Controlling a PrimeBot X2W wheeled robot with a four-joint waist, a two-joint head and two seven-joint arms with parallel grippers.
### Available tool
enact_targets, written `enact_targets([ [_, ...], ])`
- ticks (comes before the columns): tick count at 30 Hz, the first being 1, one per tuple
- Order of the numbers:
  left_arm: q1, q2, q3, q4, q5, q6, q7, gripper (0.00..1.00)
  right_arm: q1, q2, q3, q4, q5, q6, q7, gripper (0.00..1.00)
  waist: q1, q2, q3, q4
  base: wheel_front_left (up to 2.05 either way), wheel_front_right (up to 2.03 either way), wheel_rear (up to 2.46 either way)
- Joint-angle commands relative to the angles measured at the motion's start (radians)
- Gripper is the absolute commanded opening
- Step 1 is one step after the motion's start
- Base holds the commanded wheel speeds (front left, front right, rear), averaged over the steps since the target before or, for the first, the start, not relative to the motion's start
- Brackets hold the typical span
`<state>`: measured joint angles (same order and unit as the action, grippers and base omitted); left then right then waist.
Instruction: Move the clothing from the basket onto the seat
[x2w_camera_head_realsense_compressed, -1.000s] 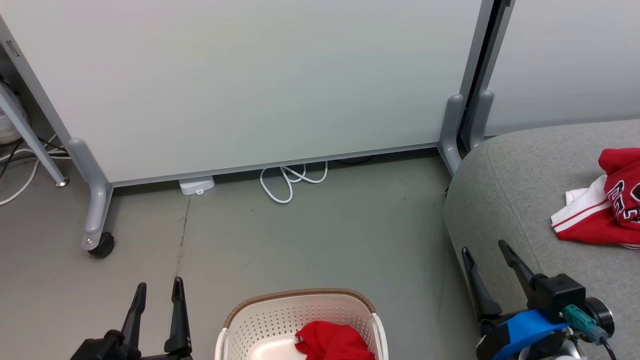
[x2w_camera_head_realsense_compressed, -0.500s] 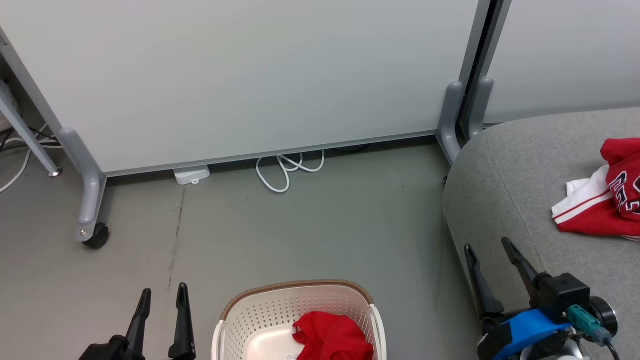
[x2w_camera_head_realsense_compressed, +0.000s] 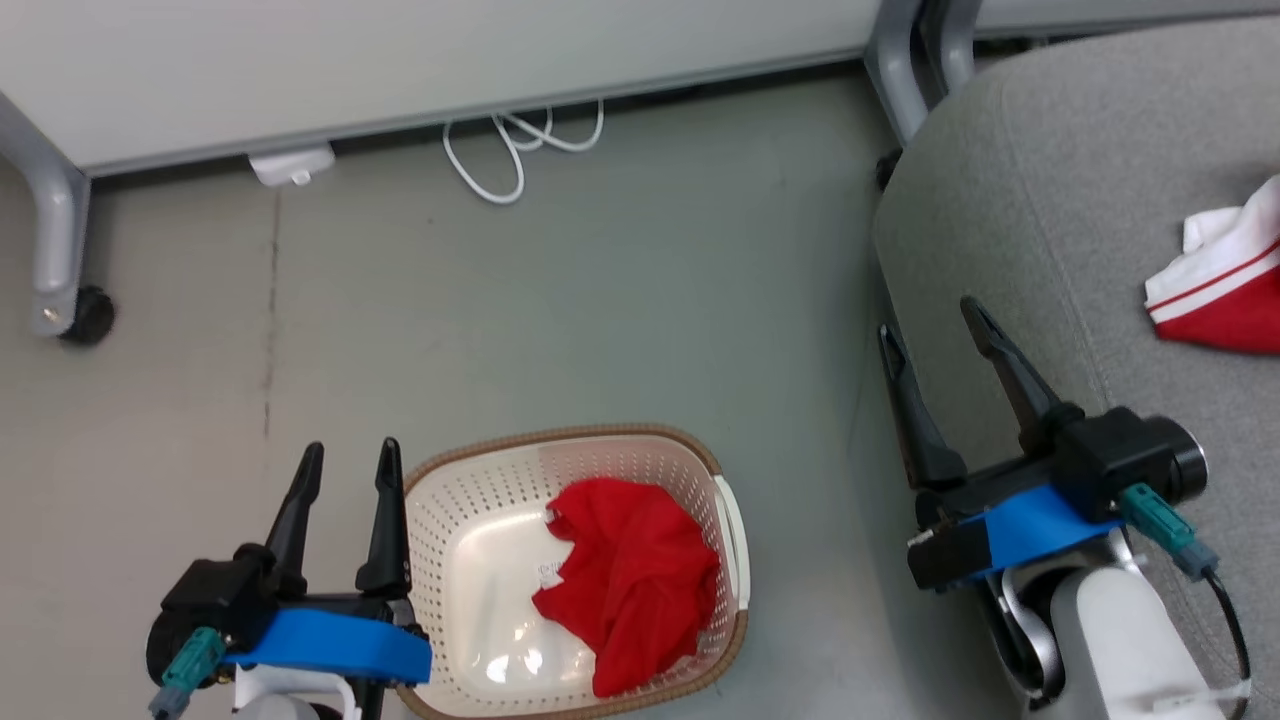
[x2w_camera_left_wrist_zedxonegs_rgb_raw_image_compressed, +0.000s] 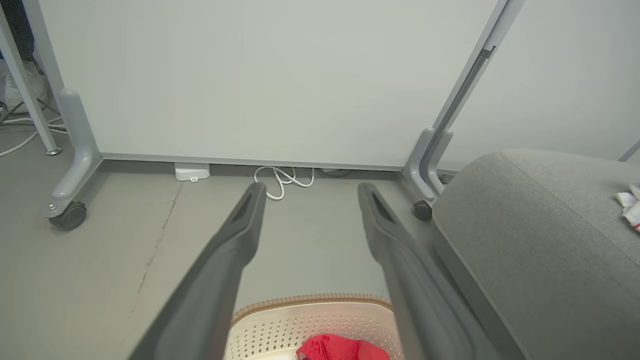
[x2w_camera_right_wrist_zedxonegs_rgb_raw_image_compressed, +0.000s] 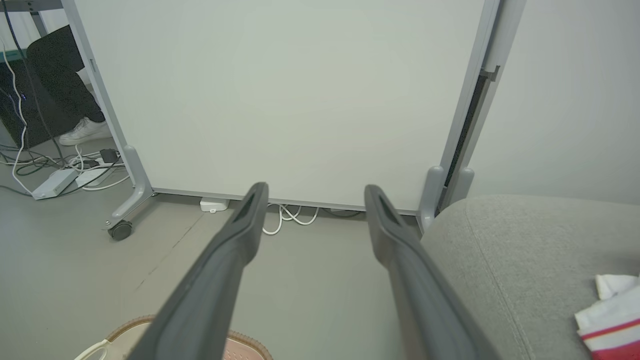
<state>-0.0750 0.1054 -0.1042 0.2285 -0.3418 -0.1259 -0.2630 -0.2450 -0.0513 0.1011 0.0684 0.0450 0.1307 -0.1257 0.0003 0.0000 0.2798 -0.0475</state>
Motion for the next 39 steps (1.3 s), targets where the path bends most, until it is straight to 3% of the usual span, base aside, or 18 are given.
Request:
enact_targets([
  [1, -0.03, 0.011, 0.005, 0.005, 0.002, -0.007, -0.003, 1.0, -0.033, 0.001, 0.007, -0.009, -0.002, 0.0, -0.009, 1.0, -0.0003, 0.0, 0.142, -0.055, 0.0, 0.0, 0.0],
  [8, -0.167, 0.04, -0.047, 0.088, -0.003, -0.007, -0.003, 1.0, -0.167, 0.001, 0.008, -0.055, -0.005, 0.0, -0.035, 1.0, -0.0003, 0.0, 0.359, -0.119, 0.0, 0.0, 0.0],
  [16, -0.345, 0.069, -0.196, 0.3, -0.034, -0.007, -0.003, 1.0, -0.238, 0.001, 0.015, -0.046, 0.027, 0.0, -0.07, 1.0, -0.0003, 0.0, 0.503, -0.165, 0.0, 0.0, 0.0],
  [22, -0.462, 0.077, -0.321, 0.462, -0.041, -0.007, -0.003, 1.0, -0.266, 0.001, 0.05, -0.023, 0.061, 0.0, -0.097, 1.0, -0.0003, 0.0, 0.554, -0.189, 0.0, 0.0, 0.0],
  [27, -0.51, 0.073, -0.403, 0.577, -0.121, -0.007, 0.031, 1.0, -0.282, 0.001, 0.083, 0.004, 0.091, 0.0, -0.115, 1.0, -0.0003, 0.0, 0.577, -0.219, 0.0, 0.0, 0.0],
  [39, -0.54, 0.088, -0.493, 0.725, -0.317, -0.007, 0.109, 1.0, -0.311, 0.001, 0.136, 0.032, 0.143, 0.0, -0.139, 1.0, -0.0003, 0.0, 0.609, -0.298, 0.0, 0.0, 0.0],
])
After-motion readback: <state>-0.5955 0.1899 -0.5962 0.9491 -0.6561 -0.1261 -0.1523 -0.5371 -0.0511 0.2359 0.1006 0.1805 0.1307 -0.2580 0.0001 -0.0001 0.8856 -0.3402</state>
